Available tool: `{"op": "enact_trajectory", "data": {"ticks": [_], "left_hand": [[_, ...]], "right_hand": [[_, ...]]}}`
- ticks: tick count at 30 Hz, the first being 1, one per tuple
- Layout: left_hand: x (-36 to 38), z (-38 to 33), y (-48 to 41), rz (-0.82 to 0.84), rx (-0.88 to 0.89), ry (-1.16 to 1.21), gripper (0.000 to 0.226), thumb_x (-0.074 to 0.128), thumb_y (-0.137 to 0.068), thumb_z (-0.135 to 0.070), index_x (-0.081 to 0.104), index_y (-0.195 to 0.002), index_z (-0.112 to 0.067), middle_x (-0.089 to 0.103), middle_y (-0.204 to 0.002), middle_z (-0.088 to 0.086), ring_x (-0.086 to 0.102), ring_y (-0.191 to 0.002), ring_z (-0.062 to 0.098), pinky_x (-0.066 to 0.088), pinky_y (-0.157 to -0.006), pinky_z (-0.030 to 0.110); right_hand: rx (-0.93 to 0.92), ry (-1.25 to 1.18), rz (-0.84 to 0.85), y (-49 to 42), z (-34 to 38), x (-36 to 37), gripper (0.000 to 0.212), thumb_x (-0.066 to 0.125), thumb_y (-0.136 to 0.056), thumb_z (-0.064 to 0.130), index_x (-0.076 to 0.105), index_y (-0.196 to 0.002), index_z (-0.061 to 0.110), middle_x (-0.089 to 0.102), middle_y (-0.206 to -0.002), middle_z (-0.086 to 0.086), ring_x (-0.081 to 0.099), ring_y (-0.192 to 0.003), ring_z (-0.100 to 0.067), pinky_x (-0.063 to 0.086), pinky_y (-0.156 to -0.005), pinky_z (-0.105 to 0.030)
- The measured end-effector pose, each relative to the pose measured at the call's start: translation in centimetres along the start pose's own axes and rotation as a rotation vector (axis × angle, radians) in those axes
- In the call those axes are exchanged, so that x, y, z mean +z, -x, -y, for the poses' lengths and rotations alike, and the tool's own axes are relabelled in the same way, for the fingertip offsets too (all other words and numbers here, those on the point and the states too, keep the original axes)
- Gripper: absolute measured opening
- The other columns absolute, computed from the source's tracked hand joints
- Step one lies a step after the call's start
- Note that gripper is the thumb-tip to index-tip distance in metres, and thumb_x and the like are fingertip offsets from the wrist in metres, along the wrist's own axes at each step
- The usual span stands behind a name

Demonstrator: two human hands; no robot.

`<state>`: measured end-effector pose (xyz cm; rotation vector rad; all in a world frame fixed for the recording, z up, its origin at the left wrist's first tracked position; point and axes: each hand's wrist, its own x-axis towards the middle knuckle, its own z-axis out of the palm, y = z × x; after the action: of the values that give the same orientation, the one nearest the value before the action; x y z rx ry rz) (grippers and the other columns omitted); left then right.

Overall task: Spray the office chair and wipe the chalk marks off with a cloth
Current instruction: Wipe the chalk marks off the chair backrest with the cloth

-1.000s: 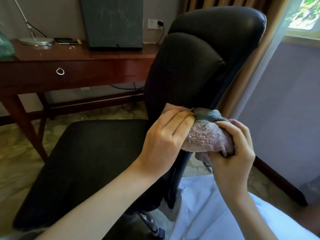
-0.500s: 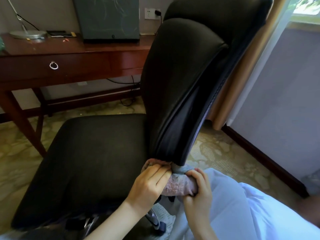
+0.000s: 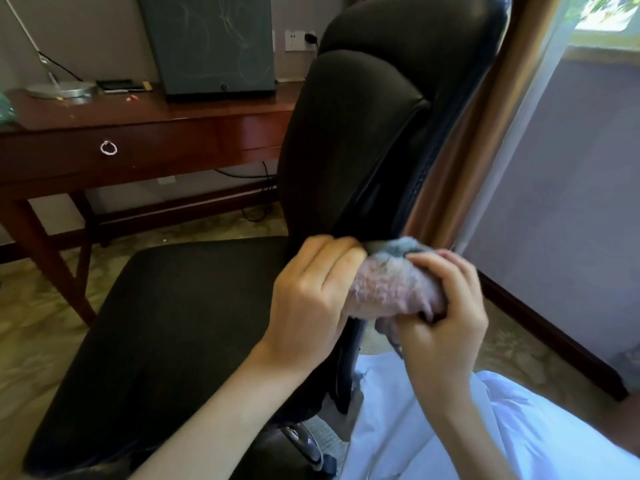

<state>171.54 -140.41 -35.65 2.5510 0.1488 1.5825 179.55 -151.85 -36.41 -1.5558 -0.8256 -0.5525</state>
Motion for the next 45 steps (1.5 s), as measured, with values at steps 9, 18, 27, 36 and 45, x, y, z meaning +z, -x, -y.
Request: {"op": "enact_trajectory", "data": {"ticks": [9, 18, 27, 36, 45], "left_hand": [[-2.9, -0.8, -10.0, -0.004, 0.120, -0.053, 0.029, 0.070, -0.076, 0.005, 0.066, -0.105, 0.000, 0.062, -0.110, 0.014, 0.056, -0.098, 0.028, 0.046, -0.082, 0.029], [-2.1, 0.4, -1.8, 0.155, 0.067, 0.006, 0.045, 0.067, -0.077, 0.001, 0.059, -0.122, 0.005, 0.060, -0.123, 0.017, 0.053, -0.121, 0.029, 0.041, -0.107, 0.037], [1.5, 3.8, 10.3, 0.288, 0.145, -0.047, 0.027, 0.056, -0.088, 0.001, 0.067, -0.113, 0.000, 0.067, -0.110, 0.013, 0.059, -0.106, 0.026, 0.047, -0.099, 0.032], [6.3, 4.5, 18.4, 0.379, -0.018, -0.029, 0.022, 0.059, -0.083, 0.000, 0.070, -0.102, -0.003, 0.070, -0.101, 0.009, 0.067, -0.093, 0.021, 0.054, -0.083, 0.032], [3.6, 2.2, 13.9, 0.310, -0.099, 0.081, 0.029, 0.048, -0.079, -0.001, 0.071, -0.096, 0.001, 0.067, -0.091, 0.011, 0.061, -0.086, 0.022, 0.052, -0.075, 0.028]], "right_hand": [[-0.165, 0.048, 0.062, -8.6, 4.8, -3.1, 0.050, 0.060, -0.061, -0.010, 0.064, -0.108, 0.008, 0.057, -0.112, -0.013, 0.052, -0.105, -0.012, 0.038, -0.092, -0.011], [-0.122, 0.002, 0.082, -2.6, 1.5, -1.3, 0.051, 0.062, -0.059, -0.010, 0.065, -0.108, 0.005, 0.053, -0.116, -0.017, 0.053, -0.112, -0.020, 0.043, -0.098, -0.029], [0.245, -0.043, 0.156, 9.2, -5.9, 1.7, 0.063, 0.050, -0.045, -0.010, 0.062, -0.099, 0.021, 0.058, -0.114, -0.002, 0.050, -0.118, -0.006, 0.037, -0.099, -0.017], [0.695, 0.008, 0.110, 15.6, -8.3, 4.2, 0.054, 0.040, -0.044, 0.001, 0.054, -0.083, 0.036, 0.059, -0.106, -0.002, 0.053, -0.105, -0.019, 0.039, -0.094, -0.019], [0.622, -0.044, 0.103, 13.7, -6.8, 3.2, 0.060, 0.044, -0.041, 0.000, 0.060, -0.086, 0.036, 0.060, -0.105, -0.002, 0.054, -0.103, -0.009, 0.042, -0.092, -0.020]]}}
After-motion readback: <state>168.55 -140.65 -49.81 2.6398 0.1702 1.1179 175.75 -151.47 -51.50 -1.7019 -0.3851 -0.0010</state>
